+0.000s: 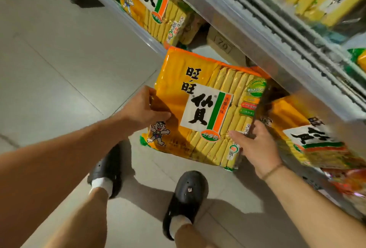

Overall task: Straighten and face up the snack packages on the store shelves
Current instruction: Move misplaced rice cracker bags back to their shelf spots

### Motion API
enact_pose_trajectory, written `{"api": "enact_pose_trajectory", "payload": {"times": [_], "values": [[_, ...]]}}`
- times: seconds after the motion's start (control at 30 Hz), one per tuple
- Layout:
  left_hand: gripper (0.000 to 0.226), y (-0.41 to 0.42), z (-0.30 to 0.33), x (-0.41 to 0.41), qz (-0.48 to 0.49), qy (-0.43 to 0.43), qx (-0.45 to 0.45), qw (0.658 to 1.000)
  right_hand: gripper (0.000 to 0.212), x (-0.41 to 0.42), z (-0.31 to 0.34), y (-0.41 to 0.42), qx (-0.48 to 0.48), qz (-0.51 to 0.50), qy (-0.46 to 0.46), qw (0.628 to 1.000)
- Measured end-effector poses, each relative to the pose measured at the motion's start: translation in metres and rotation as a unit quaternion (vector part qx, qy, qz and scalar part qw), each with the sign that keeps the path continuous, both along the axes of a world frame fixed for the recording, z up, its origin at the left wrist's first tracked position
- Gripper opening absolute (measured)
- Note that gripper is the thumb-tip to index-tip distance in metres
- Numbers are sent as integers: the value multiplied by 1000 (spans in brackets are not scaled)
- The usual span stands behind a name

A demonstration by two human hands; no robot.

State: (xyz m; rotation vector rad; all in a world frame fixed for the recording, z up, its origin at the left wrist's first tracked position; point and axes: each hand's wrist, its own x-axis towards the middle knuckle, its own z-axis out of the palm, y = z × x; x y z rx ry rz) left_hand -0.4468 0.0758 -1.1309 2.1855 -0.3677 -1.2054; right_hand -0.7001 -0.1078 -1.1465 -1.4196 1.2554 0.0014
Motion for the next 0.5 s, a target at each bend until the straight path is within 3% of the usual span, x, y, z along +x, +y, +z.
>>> {"api": "enact_pose_trajectory", "payload": {"times": [0.17, 0.4, 0.5], "values": [[78, -60, -35, 32, -114, -39, -66, 991, 32, 16, -25, -28, -88, -86, -50, 991], [79, -124, -75, 81, -174, -168, -183, 953, 49, 45, -71, -25, -187, -194, -153, 951], [84, -146, -84, 101, -197, -172, -249, 933, 54, 58, -75, -27, -244, -196, -181, 932]]}}
